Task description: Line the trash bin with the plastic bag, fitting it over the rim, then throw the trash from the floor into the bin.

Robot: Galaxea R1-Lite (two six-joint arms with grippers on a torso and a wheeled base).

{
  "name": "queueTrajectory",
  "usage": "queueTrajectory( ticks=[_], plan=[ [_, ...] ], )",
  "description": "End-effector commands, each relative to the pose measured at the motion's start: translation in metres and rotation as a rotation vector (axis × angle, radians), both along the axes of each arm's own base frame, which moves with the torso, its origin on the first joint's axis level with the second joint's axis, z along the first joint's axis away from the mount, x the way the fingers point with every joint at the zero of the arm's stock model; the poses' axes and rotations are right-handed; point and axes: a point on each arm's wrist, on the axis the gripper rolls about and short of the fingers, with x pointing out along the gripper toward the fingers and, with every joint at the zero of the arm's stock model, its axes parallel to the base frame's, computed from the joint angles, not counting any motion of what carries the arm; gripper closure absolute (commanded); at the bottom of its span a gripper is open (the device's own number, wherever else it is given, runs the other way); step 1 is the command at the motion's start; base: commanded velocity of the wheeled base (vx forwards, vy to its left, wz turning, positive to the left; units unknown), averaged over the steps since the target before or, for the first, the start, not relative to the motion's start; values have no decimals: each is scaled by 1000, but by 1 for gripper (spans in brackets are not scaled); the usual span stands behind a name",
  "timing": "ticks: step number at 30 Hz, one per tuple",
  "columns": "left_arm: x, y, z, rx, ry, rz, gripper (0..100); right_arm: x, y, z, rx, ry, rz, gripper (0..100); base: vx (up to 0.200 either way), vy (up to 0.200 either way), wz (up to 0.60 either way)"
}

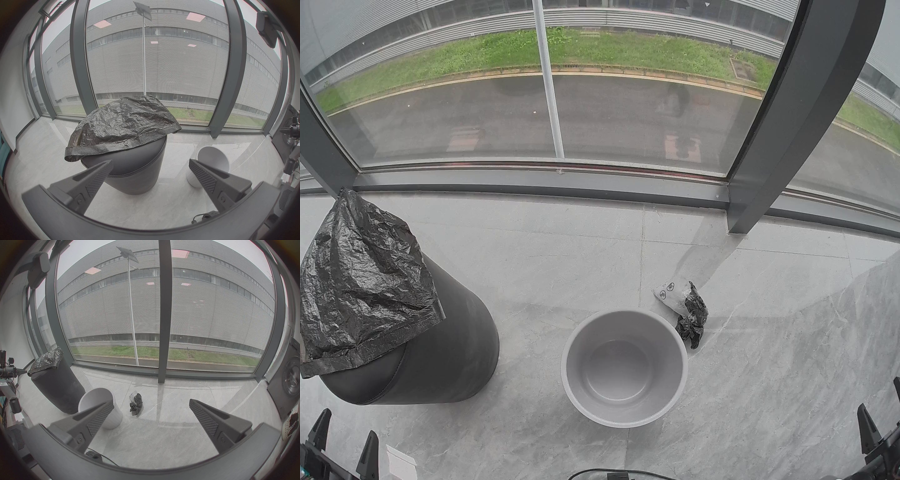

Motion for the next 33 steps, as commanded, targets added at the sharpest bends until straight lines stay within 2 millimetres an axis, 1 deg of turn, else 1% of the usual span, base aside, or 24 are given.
queueTrajectory(
  ticks=[1, 3, 4, 6, 7, 8, 9, 10, 12, 14, 16, 18, 19, 20, 21, 22, 24, 25, 26, 28, 29, 30, 32, 33],
  plan=[
    [2, 0, -2, -7, 23, -6, 0, 0, 0, -4, 3, -3, 2, 0, 0, 0, 0],
    [2, 0, -2, -10, 23, -6, 0, -1, 0, -2, 12, -15, 2, 0, 0, 0, 0],
    [2, 0, -2, -9, 21, -4, 0, -5, 0, 14, 57, -76, 16, 0, 0, 0, 0],
    [1, 0, -2, 0, 6, -3, 0, -18, 0, 74, 188, -204, 56, 0, 0, 0, 0],
    [1, 0, -2, 2, 6, -3, 0, -19, 0, 78, 194, -206, 60, 0, 0, 0, 0],
    [-1, 0, -3, 40, -17, 1, 0, -17, 0, 105, 193, -190, 82, 0, 0, 0, 0],
    [-1, 0, -3, 49, -18, 2, 0, -15, 0, 108, 187, -184, 85, 0, 0, 0, 0],
    [-1, 0, -3, 81, -16, 2, 0, -7, 1, 118, 117, -155, 108, 0, 0, 0, 0],
    [-1, 0, -3, 75, -16, 3, 0, 3, 2, 121, 73, -122, 154, 0, 0, 0, 0],
    [-1, 0, -3, 77, -16, 0, 0, 12, 4, 124, 75, -76, 252, 0, 0, 0, 0],
    [-2, 0, 3, 69, -42, -2, 0, 18, 6, 129, 82, -48, 335, 0, 0, 0, 0],
    [-12, 0, 74, -136, -164, -66, 0, 33, 9, 139, 154, 20, 433, 0, 0, 0, 0],
    [-14, 0, 98, -221, -175, -82, 0, 38, 9, 143, 184, 35, 441, 0, 0, 0, 0],
    [-14, 0, 104, -247, -174, -85, 0, 40, 10, 144, 192, 39, 443, 0, 0, 0, 0],
    [-8, -1, 125, -258, -110, -96, 0, 53, 11, 149, 207, 46, 464, 0, 0, 0, 0],
    [-5, -1, 126, -230, -83, -101, 0, 57, 12, 150, 210, 47, 475, 0, 0, 0, 0],
    [9, -2, 124, -11, 2, -152, 0, 75, 15, 149, 222, 75, 509, 0, 0, 0, 0],
    [12, -3, 123, 38, 15, -162, 0, 79, 16, 148, 225, 83, 508, 0, 0, 0, 0],
    [23, -3, 118, 175, 60, -192, 0, 89, 17, 145, 234, 102, 504, 0, 0, 0, 0],
    [23, -3, 118, 175, 60, -192, 0, 89, 17, 145, 234, 102, 504, 0, 0, 0, 0],
    [43, -5, 115, 315, 138, -258, 0, 105, 19, 140, 244, 126, 504, 0, 0, 0, 0],
    [56, -7, 117, 346, 166, -317, 0, 115, 21, 138, 249, 145, 508, 0, 0, 0, 0],
    [65, -10, 120, 375, 175, -361, 0, 122, 23, 137, 253, 160, 512, 0, 0, 0, 0],
    [78, -13, 122, 435, 174, -409, 0, 130, 24, 134, 265, 180, 514, 0, 0, 0, 0]
  ],
)
